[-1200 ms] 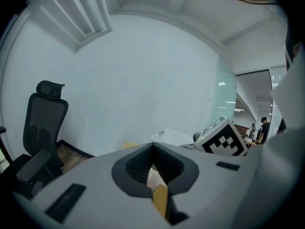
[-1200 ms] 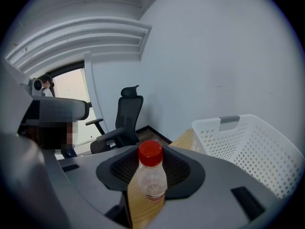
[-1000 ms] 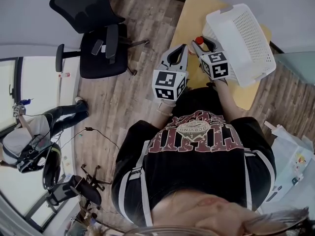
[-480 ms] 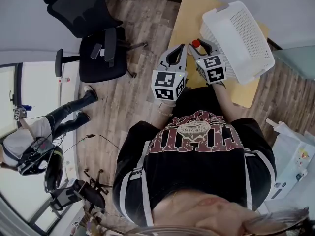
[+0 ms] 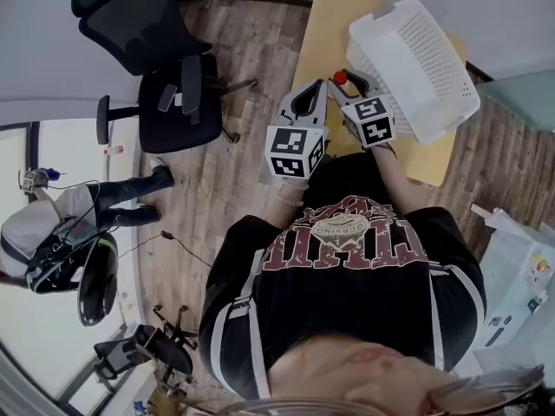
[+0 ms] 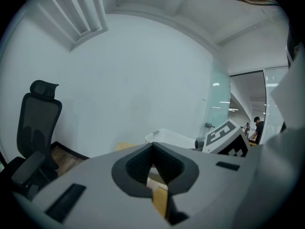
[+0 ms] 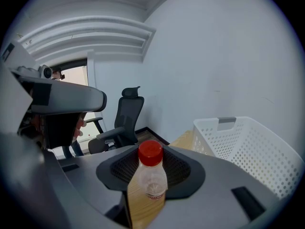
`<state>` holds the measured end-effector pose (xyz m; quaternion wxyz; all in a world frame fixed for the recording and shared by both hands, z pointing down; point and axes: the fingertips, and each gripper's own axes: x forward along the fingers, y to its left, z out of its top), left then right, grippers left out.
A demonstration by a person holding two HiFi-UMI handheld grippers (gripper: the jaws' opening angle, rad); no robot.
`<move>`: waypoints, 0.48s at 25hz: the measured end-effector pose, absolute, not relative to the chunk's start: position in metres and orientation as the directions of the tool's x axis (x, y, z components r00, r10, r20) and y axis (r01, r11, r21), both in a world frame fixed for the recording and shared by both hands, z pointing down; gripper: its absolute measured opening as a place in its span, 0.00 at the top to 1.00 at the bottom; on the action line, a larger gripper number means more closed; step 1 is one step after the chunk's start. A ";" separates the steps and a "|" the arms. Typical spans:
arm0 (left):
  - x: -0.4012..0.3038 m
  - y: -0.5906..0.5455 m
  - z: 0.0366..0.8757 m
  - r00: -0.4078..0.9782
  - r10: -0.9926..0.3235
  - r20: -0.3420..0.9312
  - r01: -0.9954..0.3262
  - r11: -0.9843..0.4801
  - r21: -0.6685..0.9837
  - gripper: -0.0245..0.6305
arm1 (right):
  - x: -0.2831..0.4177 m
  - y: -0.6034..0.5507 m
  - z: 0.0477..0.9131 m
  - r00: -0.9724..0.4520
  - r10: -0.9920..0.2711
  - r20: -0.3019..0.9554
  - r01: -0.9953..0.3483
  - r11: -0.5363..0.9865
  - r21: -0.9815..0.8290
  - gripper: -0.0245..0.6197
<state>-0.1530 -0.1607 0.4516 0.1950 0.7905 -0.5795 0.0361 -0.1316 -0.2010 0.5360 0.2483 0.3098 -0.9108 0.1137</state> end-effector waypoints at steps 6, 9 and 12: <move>-0.157 -0.163 0.453 0.332 -0.900 0.281 -0.928 -0.258 0.268 0.89 | -0.135 -0.202 0.538 -0.681 -0.515 0.520 -0.626 0.778 -0.050 0.71; -0.155 -0.162 0.453 0.336 -0.899 0.281 -0.927 -0.262 0.269 0.89 | -0.135 -0.201 0.534 -0.689 -0.516 0.509 -0.624 0.779 -0.054 0.71; -0.153 -0.162 0.452 0.342 -0.897 0.281 -0.925 -0.268 0.269 0.89 | -0.132 -0.201 0.530 -0.695 -0.520 0.496 -0.622 0.781 -0.051 0.71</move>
